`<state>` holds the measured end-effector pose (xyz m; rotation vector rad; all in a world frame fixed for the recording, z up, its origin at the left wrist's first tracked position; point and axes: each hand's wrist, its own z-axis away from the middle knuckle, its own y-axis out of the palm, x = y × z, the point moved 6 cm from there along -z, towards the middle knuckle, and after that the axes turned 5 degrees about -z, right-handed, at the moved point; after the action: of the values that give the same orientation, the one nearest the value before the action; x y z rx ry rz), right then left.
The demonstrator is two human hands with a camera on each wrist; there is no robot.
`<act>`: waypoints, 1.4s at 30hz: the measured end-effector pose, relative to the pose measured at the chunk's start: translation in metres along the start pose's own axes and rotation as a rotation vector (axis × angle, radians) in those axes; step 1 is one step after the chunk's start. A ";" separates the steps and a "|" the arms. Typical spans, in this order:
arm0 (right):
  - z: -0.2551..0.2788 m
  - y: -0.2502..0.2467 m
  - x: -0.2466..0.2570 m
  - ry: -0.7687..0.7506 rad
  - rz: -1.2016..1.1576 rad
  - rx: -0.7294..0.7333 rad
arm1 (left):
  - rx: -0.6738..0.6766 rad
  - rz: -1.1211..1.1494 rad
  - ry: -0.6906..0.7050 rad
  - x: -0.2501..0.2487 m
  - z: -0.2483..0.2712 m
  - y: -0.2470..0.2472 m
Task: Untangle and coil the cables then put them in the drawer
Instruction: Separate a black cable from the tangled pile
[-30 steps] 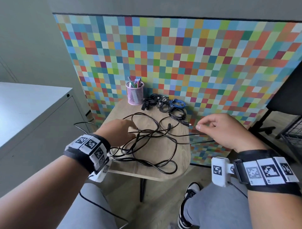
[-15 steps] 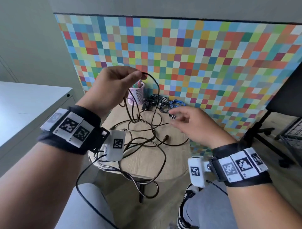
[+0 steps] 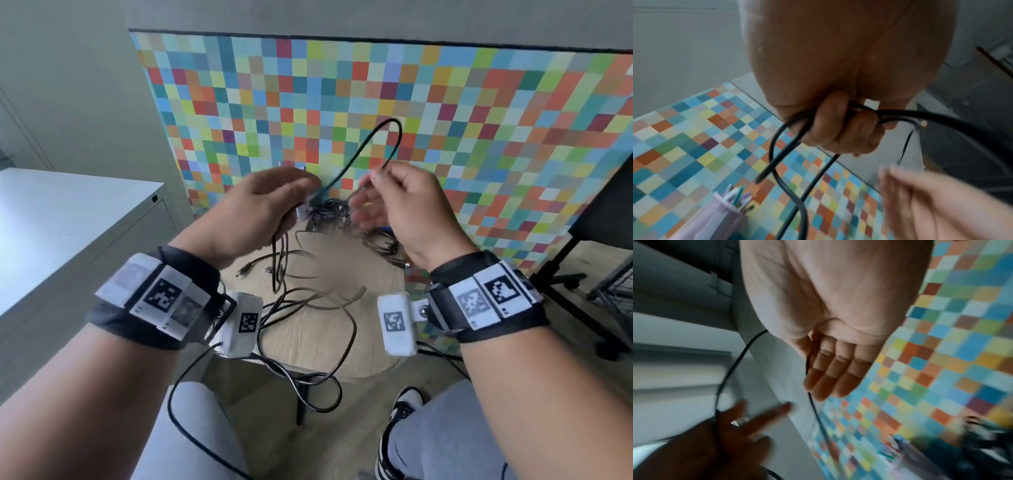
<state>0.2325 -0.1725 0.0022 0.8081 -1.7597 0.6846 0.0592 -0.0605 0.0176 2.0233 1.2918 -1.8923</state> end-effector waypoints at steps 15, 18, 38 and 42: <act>0.038 0.042 -0.036 0.162 0.354 0.508 | -0.182 -0.146 0.224 -0.037 -0.005 0.006; 0.031 0.021 -0.047 0.115 0.630 0.349 | -0.260 -0.267 0.224 -0.033 -0.001 -0.010; 0.047 -0.074 0.016 0.100 -0.351 -0.091 | 0.008 -0.668 -0.027 0.050 -0.012 0.041; 0.054 -0.055 0.057 0.019 -0.560 0.037 | 0.011 -0.819 -0.030 0.047 -0.006 0.055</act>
<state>0.2323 -0.2589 0.0436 1.2468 -1.4079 0.3452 0.0914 -0.0688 -0.0465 1.5590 2.3481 -2.1641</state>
